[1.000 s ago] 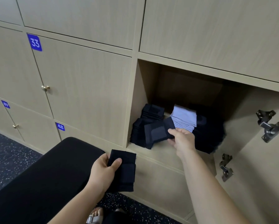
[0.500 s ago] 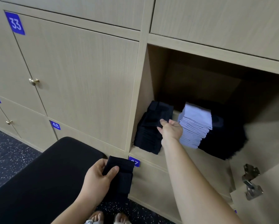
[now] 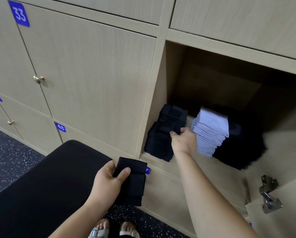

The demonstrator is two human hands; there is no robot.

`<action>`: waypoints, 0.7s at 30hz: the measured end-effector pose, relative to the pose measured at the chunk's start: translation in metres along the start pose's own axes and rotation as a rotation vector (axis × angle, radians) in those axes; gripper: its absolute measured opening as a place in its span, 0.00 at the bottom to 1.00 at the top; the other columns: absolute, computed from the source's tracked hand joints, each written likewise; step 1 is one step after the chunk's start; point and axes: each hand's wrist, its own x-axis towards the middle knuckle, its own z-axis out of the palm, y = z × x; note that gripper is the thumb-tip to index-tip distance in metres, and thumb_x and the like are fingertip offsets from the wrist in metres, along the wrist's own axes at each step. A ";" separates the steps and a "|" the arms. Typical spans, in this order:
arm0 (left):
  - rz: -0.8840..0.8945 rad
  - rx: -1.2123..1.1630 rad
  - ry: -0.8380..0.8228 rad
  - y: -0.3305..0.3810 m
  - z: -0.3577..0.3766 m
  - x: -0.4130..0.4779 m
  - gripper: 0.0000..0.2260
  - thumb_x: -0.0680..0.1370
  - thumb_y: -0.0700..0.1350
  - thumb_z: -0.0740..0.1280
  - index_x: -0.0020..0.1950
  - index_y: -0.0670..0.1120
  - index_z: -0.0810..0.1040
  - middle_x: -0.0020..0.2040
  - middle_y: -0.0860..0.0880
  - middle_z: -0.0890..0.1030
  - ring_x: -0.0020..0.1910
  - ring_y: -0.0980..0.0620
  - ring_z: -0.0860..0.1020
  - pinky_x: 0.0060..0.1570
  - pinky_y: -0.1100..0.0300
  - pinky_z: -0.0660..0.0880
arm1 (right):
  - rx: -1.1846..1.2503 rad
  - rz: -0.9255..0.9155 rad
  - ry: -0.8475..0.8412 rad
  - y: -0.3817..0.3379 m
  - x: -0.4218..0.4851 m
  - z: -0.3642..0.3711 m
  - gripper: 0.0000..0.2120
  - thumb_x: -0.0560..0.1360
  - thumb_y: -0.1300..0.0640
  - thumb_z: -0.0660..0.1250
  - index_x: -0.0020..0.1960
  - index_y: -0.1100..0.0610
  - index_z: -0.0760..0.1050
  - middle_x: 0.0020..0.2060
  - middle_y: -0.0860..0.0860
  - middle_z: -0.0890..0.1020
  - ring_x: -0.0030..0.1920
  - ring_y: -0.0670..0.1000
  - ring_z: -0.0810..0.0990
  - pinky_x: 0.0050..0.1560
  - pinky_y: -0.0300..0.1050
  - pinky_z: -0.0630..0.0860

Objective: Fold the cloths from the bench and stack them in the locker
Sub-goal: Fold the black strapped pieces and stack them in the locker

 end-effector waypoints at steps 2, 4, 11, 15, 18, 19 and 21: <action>-0.003 -0.022 0.005 0.003 0.000 -0.001 0.03 0.77 0.41 0.71 0.47 0.43 0.80 0.41 0.46 0.85 0.43 0.46 0.84 0.45 0.50 0.82 | -0.037 -0.004 -0.009 -0.001 0.000 -0.002 0.20 0.73 0.48 0.71 0.61 0.54 0.75 0.55 0.53 0.78 0.50 0.55 0.79 0.42 0.44 0.72; -0.003 -0.046 0.004 0.007 0.000 -0.004 0.02 0.77 0.41 0.71 0.47 0.43 0.81 0.41 0.46 0.86 0.42 0.47 0.84 0.41 0.54 0.81 | -0.040 -0.011 -0.013 0.000 -0.001 -0.006 0.21 0.73 0.49 0.71 0.63 0.54 0.74 0.57 0.53 0.78 0.52 0.55 0.79 0.43 0.44 0.71; 0.009 -0.098 -0.017 0.025 0.000 -0.018 0.03 0.77 0.40 0.70 0.50 0.43 0.81 0.43 0.46 0.86 0.43 0.47 0.85 0.40 0.55 0.81 | 0.067 -0.062 -0.012 -0.004 -0.034 -0.039 0.13 0.76 0.53 0.67 0.60 0.53 0.75 0.52 0.49 0.79 0.48 0.50 0.77 0.43 0.43 0.69; -0.027 -0.177 0.011 0.038 0.003 -0.031 0.03 0.78 0.43 0.70 0.51 0.45 0.81 0.44 0.47 0.86 0.43 0.48 0.85 0.37 0.57 0.80 | 0.280 -0.116 -0.243 0.003 -0.083 -0.069 0.04 0.75 0.53 0.69 0.47 0.53 0.79 0.40 0.44 0.81 0.44 0.49 0.81 0.44 0.42 0.76; -0.072 -0.260 0.056 0.042 0.009 -0.039 0.04 0.78 0.43 0.69 0.51 0.45 0.81 0.46 0.46 0.86 0.45 0.47 0.84 0.41 0.53 0.81 | 0.446 -0.064 -0.620 0.009 -0.124 -0.096 0.09 0.75 0.48 0.70 0.46 0.54 0.80 0.38 0.47 0.84 0.38 0.45 0.81 0.36 0.35 0.74; -0.099 -0.300 0.062 0.043 0.011 -0.043 0.04 0.78 0.43 0.69 0.52 0.45 0.80 0.47 0.45 0.86 0.46 0.45 0.84 0.44 0.50 0.82 | 0.430 -0.054 -0.739 0.010 -0.137 -0.104 0.09 0.74 0.47 0.70 0.47 0.53 0.81 0.38 0.46 0.85 0.37 0.43 0.81 0.36 0.35 0.73; -0.159 -0.417 0.055 0.046 0.016 -0.052 0.04 0.79 0.42 0.68 0.52 0.43 0.79 0.48 0.42 0.85 0.47 0.42 0.84 0.49 0.45 0.81 | 0.377 -0.052 -0.898 0.015 -0.157 -0.112 0.06 0.74 0.48 0.71 0.47 0.51 0.81 0.38 0.44 0.85 0.39 0.42 0.83 0.38 0.37 0.74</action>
